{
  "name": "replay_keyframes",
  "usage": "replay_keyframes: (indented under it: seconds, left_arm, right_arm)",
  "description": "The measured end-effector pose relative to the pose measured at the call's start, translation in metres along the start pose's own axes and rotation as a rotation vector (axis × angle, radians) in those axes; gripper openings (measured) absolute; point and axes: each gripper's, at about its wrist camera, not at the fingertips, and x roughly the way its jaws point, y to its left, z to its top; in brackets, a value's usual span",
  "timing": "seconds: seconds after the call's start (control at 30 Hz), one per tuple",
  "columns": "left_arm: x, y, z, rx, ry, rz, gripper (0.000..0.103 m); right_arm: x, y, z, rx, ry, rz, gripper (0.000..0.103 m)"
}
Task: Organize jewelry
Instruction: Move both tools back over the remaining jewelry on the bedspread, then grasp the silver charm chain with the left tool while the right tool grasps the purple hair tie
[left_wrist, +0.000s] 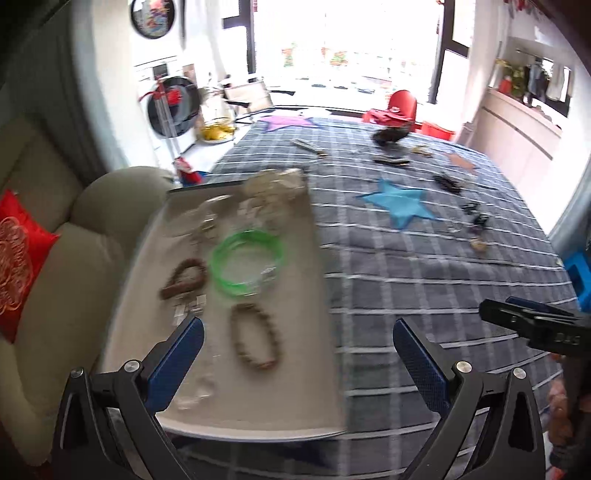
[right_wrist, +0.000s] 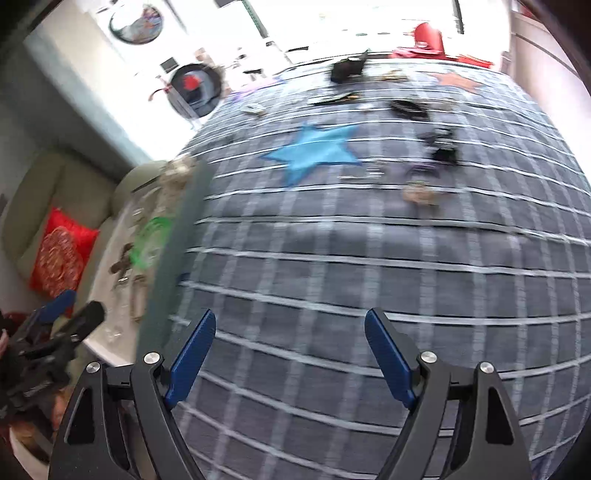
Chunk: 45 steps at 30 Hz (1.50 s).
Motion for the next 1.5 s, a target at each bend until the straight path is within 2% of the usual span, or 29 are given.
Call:
replay_keyframes:
  seconds: [0.27, 0.4, 0.57, 0.87, 1.03, 1.27, 1.33, 1.4, 1.43, 1.5]
  left_arm:
    - [0.021, -0.058, 0.013, 0.068, 0.032, -0.04, 0.103]
    - [0.032, -0.08, 0.017, 0.086, 0.047, -0.072, 0.103]
    - [0.052, -0.102, 0.027, 0.115, 0.069, -0.072, 0.103]
    - [0.09, -0.124, 0.05, 0.143, 0.082, -0.012, 0.103]
    - [0.101, -0.116, 0.061, 0.113, 0.094, -0.025, 0.103]
    - [0.117, -0.11, 0.071, 0.065, 0.112, -0.039, 0.103]
    - [0.122, -0.113, 0.073, 0.061, 0.117, -0.05, 0.103]
    - [0.127, -0.118, 0.074, 0.064, 0.119, -0.07, 0.103]
    - [0.128, -0.123, 0.076, 0.069, 0.118, -0.08, 0.103]
    - [0.131, -0.13, 0.078, 0.079, 0.116, -0.097, 0.103]
  right_arm:
    - [-0.014, -0.066, 0.007, 0.096, -0.029, -0.089, 0.085]
    - [-0.015, -0.087, 0.014, 0.126, -0.038, -0.12, 0.085]
    - [-0.01, -0.103, 0.028, 0.141, -0.048, -0.137, 0.085]
    - [0.014, -0.103, 0.058, 0.077, -0.058, -0.135, 0.084]
    - [0.033, -0.087, 0.071, -0.009, -0.047, -0.148, 0.084]
    - [0.055, -0.067, 0.085, -0.113, -0.077, -0.209, 0.084]
    - [0.059, -0.064, 0.086, -0.14, -0.09, -0.25, 0.078]
    - [0.059, -0.063, 0.085, -0.164, -0.107, -0.294, 0.064]
    - [0.058, -0.064, 0.085, -0.167, -0.115, -0.294, 0.06]
    - [0.054, -0.07, 0.084, -0.161, -0.124, -0.299, 0.044]
